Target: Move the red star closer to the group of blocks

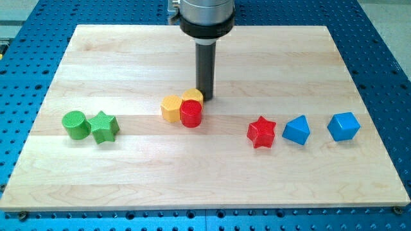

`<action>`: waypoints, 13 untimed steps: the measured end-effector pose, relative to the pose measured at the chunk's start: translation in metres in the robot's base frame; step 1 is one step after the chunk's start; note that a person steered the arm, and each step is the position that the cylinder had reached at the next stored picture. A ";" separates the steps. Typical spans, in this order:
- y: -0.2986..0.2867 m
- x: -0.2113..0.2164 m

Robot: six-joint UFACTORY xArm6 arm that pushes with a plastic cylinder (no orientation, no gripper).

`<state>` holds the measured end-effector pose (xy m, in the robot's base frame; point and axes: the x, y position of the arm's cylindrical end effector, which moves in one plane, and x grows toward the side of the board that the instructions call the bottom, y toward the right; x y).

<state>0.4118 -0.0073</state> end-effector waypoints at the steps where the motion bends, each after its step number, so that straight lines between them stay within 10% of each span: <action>1: 0.014 0.000; 4: 0.320 0.025; 5: 0.336 0.067; 13: 0.091 0.108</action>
<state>0.5199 0.0836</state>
